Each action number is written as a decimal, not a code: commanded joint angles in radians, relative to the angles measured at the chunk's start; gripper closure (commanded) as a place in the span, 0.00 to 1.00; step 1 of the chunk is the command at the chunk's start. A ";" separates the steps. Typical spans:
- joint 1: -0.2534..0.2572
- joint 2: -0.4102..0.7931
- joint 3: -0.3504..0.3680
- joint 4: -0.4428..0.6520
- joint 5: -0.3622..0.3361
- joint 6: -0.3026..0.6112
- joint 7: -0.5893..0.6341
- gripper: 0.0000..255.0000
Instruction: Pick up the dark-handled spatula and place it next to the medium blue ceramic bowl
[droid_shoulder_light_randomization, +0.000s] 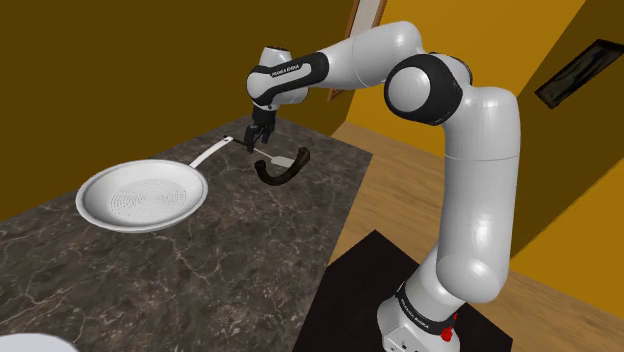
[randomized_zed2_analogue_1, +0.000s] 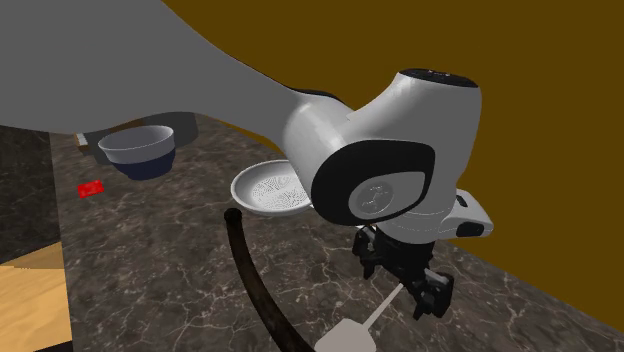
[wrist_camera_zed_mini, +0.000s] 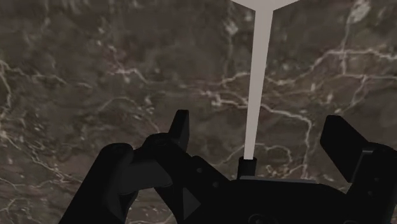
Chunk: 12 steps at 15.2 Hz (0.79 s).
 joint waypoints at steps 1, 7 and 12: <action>0.000 0.000 0.000 0.000 0.000 0.000 0.000 1.00; 0.000 0.000 0.000 0.000 0.000 0.000 0.000 1.00; 0.000 -0.012 -0.001 0.010 -0.002 -0.021 0.001 1.00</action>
